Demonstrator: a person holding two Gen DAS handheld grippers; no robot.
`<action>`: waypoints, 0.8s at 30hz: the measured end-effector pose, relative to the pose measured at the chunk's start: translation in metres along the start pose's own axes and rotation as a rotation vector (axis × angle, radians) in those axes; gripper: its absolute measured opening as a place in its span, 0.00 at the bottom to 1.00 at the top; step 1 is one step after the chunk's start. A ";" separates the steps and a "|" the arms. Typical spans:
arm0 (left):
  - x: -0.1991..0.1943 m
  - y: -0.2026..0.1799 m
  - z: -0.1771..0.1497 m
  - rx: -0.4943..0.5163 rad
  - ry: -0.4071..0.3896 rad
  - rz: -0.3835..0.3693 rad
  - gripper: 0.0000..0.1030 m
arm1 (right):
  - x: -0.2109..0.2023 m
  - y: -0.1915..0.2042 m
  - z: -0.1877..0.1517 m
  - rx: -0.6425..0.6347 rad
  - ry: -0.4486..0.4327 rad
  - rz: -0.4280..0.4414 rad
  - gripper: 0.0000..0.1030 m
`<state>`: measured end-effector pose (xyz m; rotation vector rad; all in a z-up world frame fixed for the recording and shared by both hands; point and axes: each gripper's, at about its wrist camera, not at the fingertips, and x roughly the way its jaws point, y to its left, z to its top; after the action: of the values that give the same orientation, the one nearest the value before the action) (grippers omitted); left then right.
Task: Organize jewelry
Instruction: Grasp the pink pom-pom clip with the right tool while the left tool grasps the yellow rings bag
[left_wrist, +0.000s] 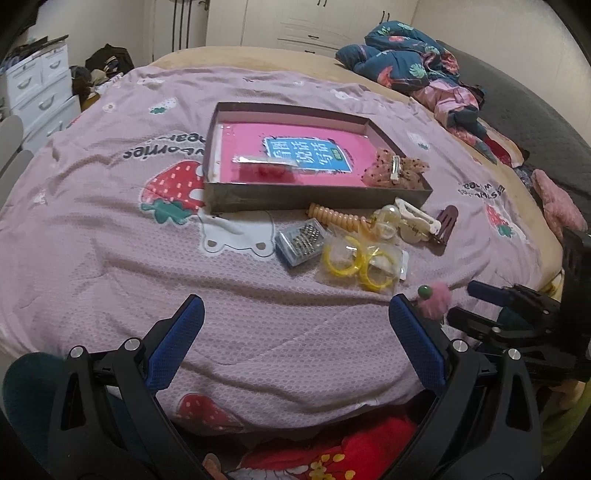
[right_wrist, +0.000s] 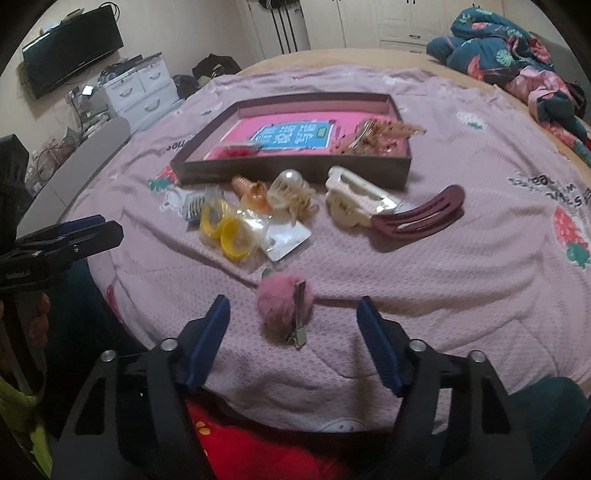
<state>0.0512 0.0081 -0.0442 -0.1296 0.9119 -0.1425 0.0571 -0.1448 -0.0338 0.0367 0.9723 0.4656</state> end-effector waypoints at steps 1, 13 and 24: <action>0.002 -0.001 0.000 0.002 0.003 -0.004 0.91 | 0.003 0.000 0.000 0.001 0.006 0.003 0.57; 0.027 -0.014 0.000 0.040 0.038 -0.044 0.91 | 0.024 -0.003 0.000 0.016 0.045 0.041 0.38; 0.063 -0.040 0.014 0.116 0.086 -0.084 0.91 | 0.019 -0.020 0.004 0.043 0.008 0.047 0.23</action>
<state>0.0976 -0.0412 -0.0783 -0.0543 0.9821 -0.2798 0.0767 -0.1544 -0.0510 0.0968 0.9910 0.4879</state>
